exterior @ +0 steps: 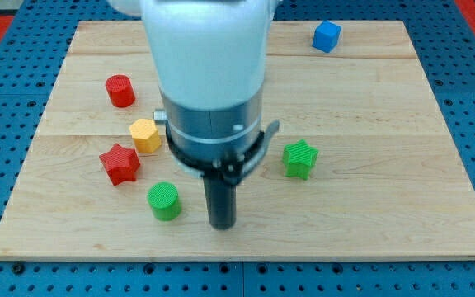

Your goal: Place the red circle in between yellow heart and blue triangle

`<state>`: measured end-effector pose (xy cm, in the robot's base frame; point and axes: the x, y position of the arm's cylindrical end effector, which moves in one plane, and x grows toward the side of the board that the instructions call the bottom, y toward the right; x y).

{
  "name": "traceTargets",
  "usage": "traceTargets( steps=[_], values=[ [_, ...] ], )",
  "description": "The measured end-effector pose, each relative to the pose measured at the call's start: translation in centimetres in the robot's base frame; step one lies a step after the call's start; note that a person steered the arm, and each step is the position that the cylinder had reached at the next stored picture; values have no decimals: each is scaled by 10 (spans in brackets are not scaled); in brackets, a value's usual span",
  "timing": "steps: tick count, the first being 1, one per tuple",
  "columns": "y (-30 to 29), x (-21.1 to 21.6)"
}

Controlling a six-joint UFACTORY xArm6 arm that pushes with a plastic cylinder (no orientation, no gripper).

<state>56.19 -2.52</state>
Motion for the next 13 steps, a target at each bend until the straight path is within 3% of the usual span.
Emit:
traceTargets(
  steps=[1, 3, 6, 7, 10, 11, 13],
  values=[
    [-23, -37],
    [-48, 2],
    [-179, -5],
    [-170, -6],
    [-169, -160],
    [-207, -178],
    [-132, -191]
  ],
)
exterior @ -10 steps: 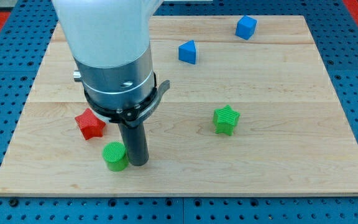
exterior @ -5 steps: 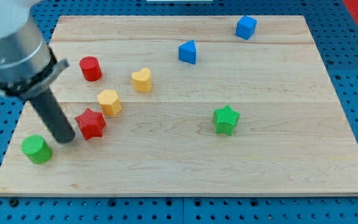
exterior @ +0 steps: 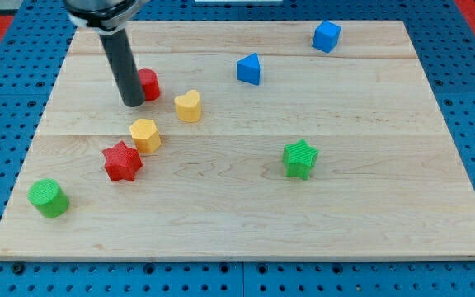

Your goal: Place the red circle in between yellow heart and blue triangle

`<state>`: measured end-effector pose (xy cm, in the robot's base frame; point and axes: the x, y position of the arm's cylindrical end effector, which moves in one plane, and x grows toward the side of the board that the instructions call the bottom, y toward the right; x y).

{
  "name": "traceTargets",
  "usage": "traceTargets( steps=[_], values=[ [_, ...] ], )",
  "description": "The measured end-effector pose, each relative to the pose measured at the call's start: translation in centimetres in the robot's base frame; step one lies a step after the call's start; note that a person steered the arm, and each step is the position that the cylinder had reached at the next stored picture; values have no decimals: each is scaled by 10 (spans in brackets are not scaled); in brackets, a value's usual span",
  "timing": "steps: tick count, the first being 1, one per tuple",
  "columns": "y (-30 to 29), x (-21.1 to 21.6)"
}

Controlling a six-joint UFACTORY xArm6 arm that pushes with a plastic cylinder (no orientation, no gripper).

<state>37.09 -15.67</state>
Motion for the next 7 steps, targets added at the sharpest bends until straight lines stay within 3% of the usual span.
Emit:
traceTargets(
  steps=[1, 3, 6, 7],
  values=[
    [-53, -33],
    [18, -19],
    [76, -21],
    [72, -40]
  ],
)
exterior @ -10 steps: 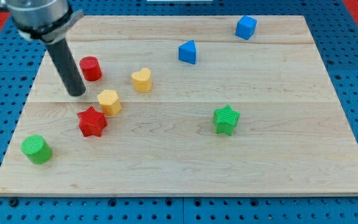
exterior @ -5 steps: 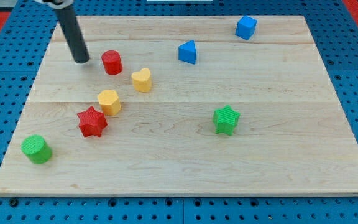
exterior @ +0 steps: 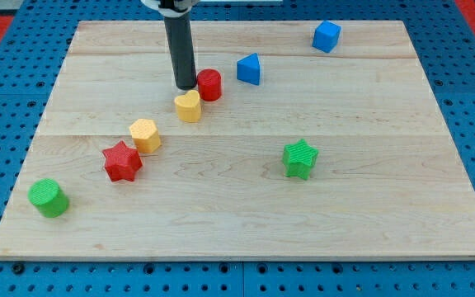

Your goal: Place the red circle in between yellow heart and blue triangle

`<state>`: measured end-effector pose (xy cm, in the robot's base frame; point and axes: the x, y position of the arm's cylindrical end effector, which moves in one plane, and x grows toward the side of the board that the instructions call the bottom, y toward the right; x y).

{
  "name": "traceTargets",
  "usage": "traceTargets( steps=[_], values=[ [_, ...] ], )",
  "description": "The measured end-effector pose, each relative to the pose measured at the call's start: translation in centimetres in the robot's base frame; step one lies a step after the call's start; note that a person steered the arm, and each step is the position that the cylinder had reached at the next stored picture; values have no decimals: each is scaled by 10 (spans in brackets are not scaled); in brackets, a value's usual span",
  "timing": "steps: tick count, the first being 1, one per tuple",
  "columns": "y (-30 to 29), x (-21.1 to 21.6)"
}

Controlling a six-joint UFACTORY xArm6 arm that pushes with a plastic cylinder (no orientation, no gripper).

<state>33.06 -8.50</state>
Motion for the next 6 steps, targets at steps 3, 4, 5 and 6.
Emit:
traceTargets(
  steps=[3, 4, 5, 6],
  values=[
    [24, 10],
    [36, 11],
    [29, -18],
    [35, -44]
  ],
)
